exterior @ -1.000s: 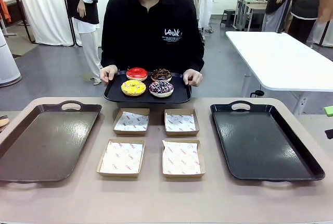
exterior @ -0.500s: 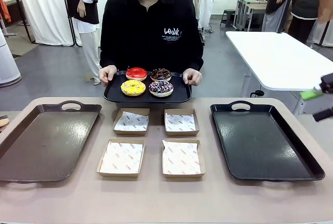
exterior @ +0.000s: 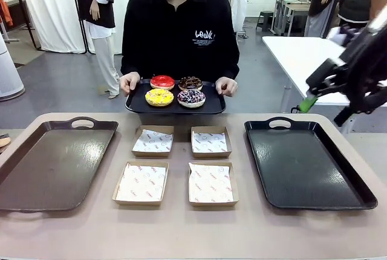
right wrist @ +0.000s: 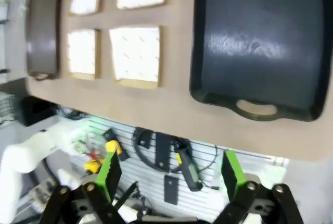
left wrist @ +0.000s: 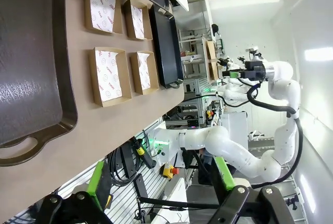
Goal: Individually package the donuts and arrange them on the tray.
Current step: Pick up one Paper togo box.
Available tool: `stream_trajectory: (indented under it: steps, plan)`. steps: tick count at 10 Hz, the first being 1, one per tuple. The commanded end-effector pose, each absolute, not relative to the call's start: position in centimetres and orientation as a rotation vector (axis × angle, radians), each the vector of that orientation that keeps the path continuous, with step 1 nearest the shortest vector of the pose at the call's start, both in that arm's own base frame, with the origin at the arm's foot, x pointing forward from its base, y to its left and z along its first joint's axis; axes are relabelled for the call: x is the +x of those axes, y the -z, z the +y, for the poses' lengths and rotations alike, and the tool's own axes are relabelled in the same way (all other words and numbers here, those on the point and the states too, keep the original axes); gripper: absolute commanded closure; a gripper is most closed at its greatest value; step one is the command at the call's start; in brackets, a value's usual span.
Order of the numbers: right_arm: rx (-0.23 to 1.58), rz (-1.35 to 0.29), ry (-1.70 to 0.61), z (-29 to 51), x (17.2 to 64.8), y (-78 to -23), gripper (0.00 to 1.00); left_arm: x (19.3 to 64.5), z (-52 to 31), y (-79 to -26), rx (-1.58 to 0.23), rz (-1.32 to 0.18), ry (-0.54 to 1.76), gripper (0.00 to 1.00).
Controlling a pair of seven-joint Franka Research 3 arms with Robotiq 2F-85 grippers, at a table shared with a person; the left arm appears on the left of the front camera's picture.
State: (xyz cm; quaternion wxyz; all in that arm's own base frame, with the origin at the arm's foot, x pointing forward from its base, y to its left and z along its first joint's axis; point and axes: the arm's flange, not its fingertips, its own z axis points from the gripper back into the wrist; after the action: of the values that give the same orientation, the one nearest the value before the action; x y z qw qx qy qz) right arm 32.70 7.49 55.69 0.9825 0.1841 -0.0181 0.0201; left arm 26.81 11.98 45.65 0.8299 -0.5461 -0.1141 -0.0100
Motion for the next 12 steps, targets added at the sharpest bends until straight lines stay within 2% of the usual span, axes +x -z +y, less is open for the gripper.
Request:
stream_trajectory:
  steps: [1, 3, 7, 9, 12]
  plan:
    - [0.196, 0.0, -0.005, 11.3, 35.2, -53.4, 0.0, 26.8, 12.1, -45.8, -1.177, -0.253, 0.027, 0.0]
    - [0.111, -0.023, 0.01, 16.1, 35.7, -49.9, 0.0, 26.8, 12.1, -45.8, -1.177, -0.253, 0.027, 0.0]
    - [0.154, -0.132, -0.057, 19.7, 35.4, -42.2, 0.0, 26.8, 12.1, -45.8, -1.177, -0.253, 0.027, 0.0]
    - [0.175, -0.122, -0.062, 20.7, 36.1, -39.0, 0.0, 26.8, 12.1, -45.8, -1.177, -0.253, 0.027, 0.0]
    - [0.195, -0.068, -0.116, 22.6, 34.3, -36.6, 0.0, 26.8, 12.1, -45.8, -1.177, -0.253, 0.027, 0.0]
